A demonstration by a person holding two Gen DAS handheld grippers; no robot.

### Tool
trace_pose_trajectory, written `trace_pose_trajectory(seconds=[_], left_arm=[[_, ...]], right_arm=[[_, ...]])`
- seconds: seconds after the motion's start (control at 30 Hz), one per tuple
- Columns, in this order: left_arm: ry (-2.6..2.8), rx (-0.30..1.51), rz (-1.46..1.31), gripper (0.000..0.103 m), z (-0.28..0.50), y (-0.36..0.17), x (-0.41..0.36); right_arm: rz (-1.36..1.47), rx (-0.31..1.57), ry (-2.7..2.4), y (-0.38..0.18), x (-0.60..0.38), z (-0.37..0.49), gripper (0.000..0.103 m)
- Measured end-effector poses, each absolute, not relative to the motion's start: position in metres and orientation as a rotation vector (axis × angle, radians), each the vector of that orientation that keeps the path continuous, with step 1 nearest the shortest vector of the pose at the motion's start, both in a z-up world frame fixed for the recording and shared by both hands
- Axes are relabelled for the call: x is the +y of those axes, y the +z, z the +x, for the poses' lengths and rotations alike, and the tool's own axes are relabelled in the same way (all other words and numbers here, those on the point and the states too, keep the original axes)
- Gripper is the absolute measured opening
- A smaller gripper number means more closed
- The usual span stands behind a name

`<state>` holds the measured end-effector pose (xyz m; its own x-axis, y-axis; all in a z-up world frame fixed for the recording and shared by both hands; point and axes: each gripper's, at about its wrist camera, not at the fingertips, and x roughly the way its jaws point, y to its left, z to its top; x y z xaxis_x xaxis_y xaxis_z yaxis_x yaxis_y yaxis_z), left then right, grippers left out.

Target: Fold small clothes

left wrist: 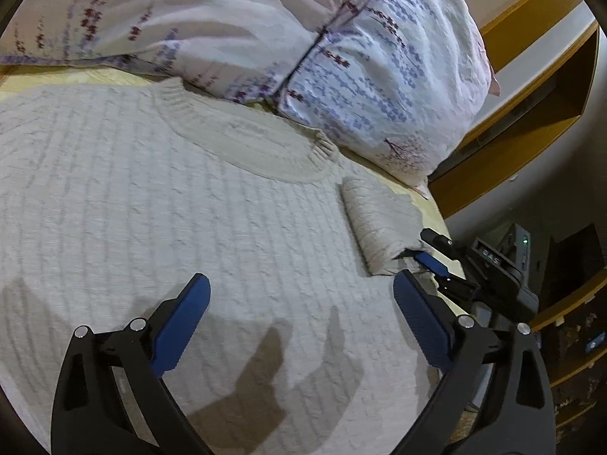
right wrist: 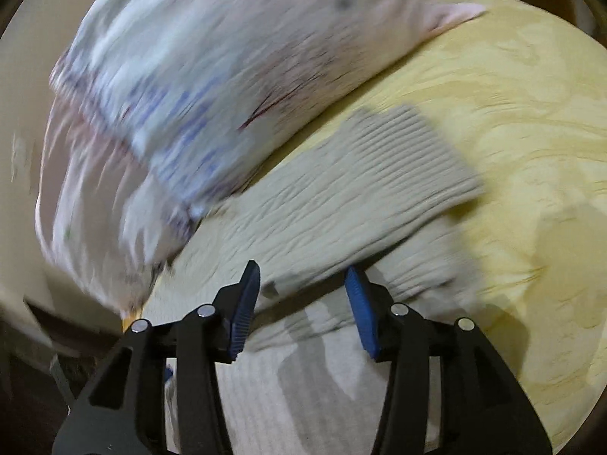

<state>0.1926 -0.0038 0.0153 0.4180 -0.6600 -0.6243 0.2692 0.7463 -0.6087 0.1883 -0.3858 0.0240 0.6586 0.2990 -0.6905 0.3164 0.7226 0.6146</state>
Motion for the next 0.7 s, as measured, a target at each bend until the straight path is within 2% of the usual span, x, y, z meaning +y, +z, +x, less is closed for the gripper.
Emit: trace_pose_trajectory(seconds=[0.07, 0.2, 0.3, 0.43, 0.53, 0.6, 0.63, 0.7], left_arm=[[-0.632, 0.992, -0.473, 0.097, 0.195, 0.014, -0.01], [-0.653, 1.011, -0.508, 0.095, 0.2, 0.01, -0.012], [-0.643, 1.004, -0.549, 0.094, 0.204, 0.008, -0.002], [-0.624, 0.983, -0.689, 0.094, 0.212, 0.007, 0.027], [-0.597, 0.954, -0.788, 0.094, 0.214, 0.005, 0.052], [-0.575, 0.943, -0.827, 0.094, 0.213, 0.001, 0.062], [-0.564, 0.945, -0.848, 0.094, 0.213, -0.001, 0.067], [-0.557, 0.949, -0.854, 0.094, 0.212, -0.003, 0.069]], right_arm=[[0.782, 0.854, -0.052, 0.026, -0.392, 0.188, 0.041], [0.719, 0.838, -0.126, 0.03, -0.395, 0.196, 0.016], [0.621, 0.8, -0.119, 0.048, -0.385, 0.2, 0.01], [0.463, 0.734, 0.055, 0.085, -0.329, 0.213, 0.009], [0.352, 0.79, 0.315, 0.096, -0.266, 0.23, 0.009], [0.354, 0.884, 0.468, 0.086, -0.232, 0.241, 0.012], [0.379, 0.926, 0.522, 0.078, -0.222, 0.244, 0.019], [0.425, 0.954, 0.538, 0.071, -0.22, 0.245, 0.054]])
